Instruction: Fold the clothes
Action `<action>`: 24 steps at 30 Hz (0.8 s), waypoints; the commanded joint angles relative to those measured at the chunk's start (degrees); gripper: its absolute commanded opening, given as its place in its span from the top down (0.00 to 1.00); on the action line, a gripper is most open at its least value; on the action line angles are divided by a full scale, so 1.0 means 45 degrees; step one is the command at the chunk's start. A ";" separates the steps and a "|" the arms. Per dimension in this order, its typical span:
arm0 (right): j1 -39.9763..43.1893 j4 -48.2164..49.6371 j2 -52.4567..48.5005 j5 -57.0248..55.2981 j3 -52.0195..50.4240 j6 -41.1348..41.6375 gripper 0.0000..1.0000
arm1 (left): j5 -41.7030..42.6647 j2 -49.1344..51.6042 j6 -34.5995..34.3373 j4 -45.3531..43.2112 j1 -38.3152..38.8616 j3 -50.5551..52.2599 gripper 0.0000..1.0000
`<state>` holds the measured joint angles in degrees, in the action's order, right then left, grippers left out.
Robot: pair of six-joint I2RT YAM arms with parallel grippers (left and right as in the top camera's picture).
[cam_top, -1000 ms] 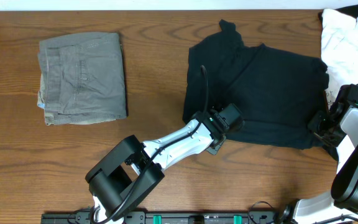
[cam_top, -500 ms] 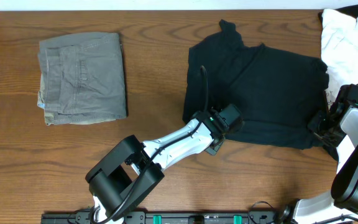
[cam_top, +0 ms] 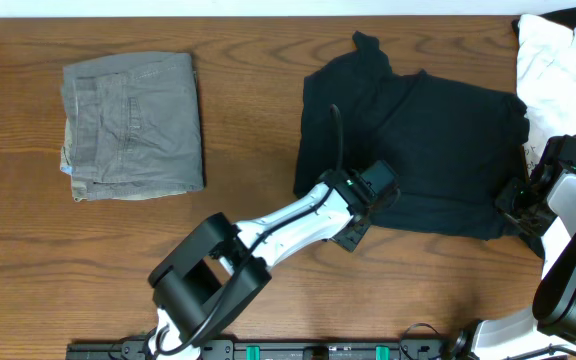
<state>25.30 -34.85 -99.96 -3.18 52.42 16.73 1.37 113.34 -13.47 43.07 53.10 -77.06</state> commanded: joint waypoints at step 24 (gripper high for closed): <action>-0.0136 0.0024 -0.1287 0.1486 -0.0889 -0.0126 0.66 | -0.1180 0.0442 0.0063 -0.0452 0.0005 0.0151 0.46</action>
<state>25.30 -34.85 -99.96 -3.07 52.42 16.71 -3.01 114.28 -13.28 40.88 53.10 -76.64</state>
